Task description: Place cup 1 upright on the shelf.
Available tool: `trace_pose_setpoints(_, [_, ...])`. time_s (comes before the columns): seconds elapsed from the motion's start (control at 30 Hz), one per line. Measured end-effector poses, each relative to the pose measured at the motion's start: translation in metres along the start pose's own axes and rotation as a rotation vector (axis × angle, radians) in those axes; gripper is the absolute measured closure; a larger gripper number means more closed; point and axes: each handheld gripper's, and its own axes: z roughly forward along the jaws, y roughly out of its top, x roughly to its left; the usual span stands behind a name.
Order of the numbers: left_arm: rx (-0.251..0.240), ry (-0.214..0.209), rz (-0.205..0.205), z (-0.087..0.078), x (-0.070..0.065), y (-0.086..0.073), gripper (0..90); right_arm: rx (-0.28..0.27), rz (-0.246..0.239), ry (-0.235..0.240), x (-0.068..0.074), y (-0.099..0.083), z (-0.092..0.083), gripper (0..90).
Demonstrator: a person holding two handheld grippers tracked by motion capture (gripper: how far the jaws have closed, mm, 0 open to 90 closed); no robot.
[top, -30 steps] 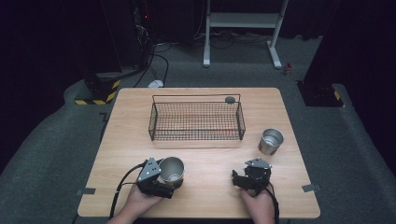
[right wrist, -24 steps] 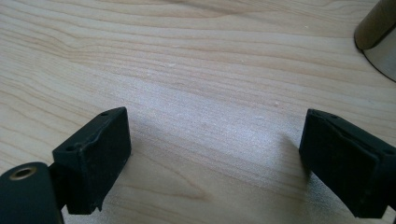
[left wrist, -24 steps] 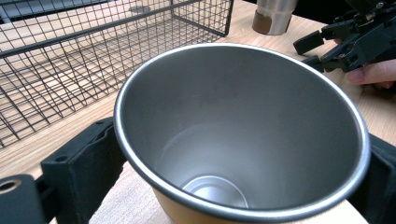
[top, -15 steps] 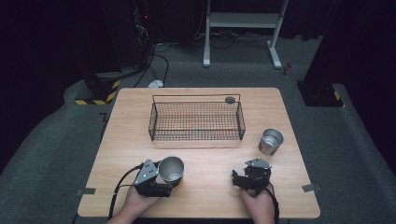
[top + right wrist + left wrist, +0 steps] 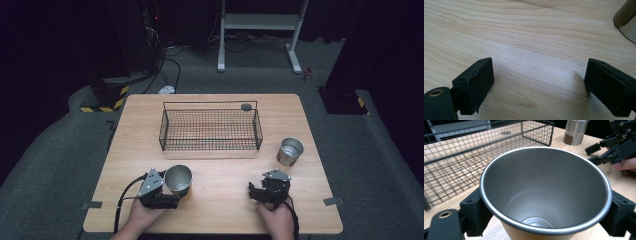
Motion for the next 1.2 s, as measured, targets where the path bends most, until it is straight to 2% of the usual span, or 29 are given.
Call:
trace_pose_setpoints(0.43, [-0.015,0.046,-0.032,-0.011,0.019,-0.003,14.0,0.0,0.0,0.0,0.0,0.0,0.0,8.9])
trace_pose_setpoints(0.73, [-0.031,0.078,-0.082,-0.018,0.03,-0.005,14.0,0.0,0.0,0.0,0.0,0.0,0.0,8.9])
trace_pose_setpoints(1.0, [-0.053,0.095,-0.096,-0.024,0.034,-0.004,14.0,0.0,0.0,0.0,0.0,0.0,0.0,8.9])
trace_pose_setpoints(1.2, [-0.055,0.093,-0.098,-0.025,0.034,-0.005,14.0,0.0,0.0,0.0,0.0,0.0,0.0,8.9])
